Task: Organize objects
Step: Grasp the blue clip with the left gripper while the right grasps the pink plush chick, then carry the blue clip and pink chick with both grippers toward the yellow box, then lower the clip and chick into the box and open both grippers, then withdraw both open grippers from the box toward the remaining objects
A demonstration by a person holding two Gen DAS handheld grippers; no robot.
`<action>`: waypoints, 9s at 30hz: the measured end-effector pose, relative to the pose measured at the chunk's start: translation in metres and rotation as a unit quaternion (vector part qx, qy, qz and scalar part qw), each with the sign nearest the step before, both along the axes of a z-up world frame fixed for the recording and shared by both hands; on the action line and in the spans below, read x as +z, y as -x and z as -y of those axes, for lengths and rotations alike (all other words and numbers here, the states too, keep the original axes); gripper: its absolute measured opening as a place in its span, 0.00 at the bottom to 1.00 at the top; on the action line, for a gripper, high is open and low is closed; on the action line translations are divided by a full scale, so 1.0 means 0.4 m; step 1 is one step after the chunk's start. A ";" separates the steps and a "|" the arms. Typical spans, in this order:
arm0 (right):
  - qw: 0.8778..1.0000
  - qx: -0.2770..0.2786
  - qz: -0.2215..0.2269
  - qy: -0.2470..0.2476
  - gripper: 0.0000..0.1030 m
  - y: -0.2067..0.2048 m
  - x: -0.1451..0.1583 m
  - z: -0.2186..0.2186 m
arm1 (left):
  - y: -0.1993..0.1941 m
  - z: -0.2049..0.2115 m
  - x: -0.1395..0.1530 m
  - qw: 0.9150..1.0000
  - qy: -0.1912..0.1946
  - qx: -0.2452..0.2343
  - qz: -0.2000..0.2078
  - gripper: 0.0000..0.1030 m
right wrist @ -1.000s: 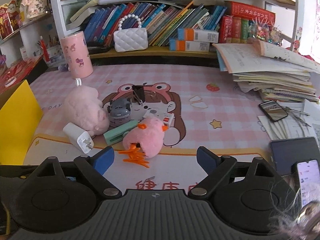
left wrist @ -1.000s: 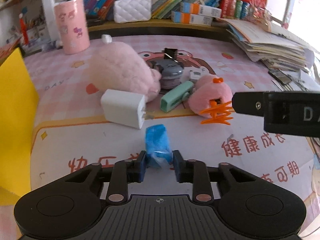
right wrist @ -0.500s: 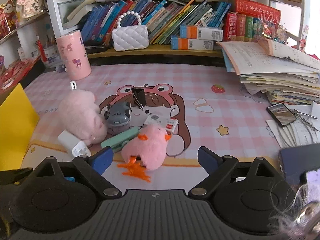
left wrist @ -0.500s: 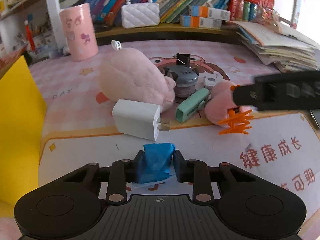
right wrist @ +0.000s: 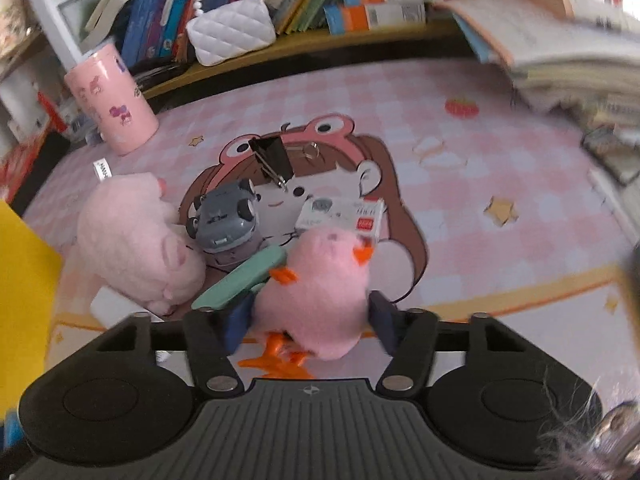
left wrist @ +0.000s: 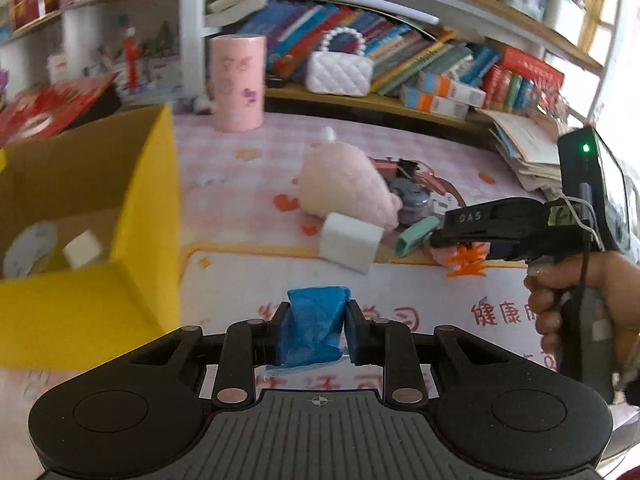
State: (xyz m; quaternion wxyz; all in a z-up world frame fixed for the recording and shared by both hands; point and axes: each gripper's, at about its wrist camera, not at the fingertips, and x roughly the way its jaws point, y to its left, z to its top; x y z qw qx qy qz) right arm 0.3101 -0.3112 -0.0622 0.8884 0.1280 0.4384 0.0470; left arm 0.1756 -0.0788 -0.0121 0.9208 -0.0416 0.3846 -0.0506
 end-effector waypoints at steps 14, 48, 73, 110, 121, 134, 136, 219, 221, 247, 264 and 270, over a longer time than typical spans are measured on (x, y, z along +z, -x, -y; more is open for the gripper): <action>1.000 -0.018 0.023 0.001 0.50 0.217 0.112 -0.027 | 0.080 -0.068 -0.013 0.999 0.031 -0.013 0.002 0.24; 0.978 0.192 0.053 0.067 0.50 0.718 0.141 -0.650 | 0.452 -0.521 0.042 0.998 0.033 0.051 0.032 0.24; 0.973 0.201 0.082 0.077 0.50 0.789 0.179 -0.732 | 0.508 -0.585 0.074 0.997 0.033 0.033 0.067 0.24; 0.951 0.228 0.188 0.088 0.50 0.452 0.316 -0.775 | 0.175 -0.575 0.193 0.988 0.009 0.061 0.143 0.24; 0.933 0.283 0.179 0.131 0.50 0.200 0.275 -0.828 | 0.002 -0.546 0.104 0.995 -0.020 0.062 0.070 0.24; 0.894 0.394 0.094 0.190 0.50 0.021 0.171 -0.937 | -0.060 -0.531 0.016 0.998 0.009 0.056 -0.022 0.24; 0.891 0.400 0.083 0.196 0.50 0.021 0.157 -0.944 | -0.062 -0.532 0.011 0.998 0.011 0.060 -0.026 0.24; 0.967 0.103 0.146 0.183 0.96 0.814 0.150 -0.641 | 0.503 -0.497 0.054 0.996 -0.025 0.056 0.063 0.91; 0.968 0.092 0.142 0.184 0.97 0.819 0.150 -0.624 | 0.502 -0.483 0.055 0.997 -0.026 0.045 0.065 0.94; 0.976 -0.016 0.094 0.194 1.00 0.770 0.123 -0.399 | 0.374 -0.262 0.033 0.997 -0.026 -0.057 0.048 0.96; 0.979 -0.022 0.075 0.190 1.00 0.590 0.118 -0.216 | 0.199 -0.082 0.021 0.997 -0.030 -0.066 0.038 0.96; 0.980 -0.004 0.082 0.179 0.98 0.526 0.122 -0.163 | 0.146 -0.031 0.020 0.998 -0.027 -0.054 0.033 0.96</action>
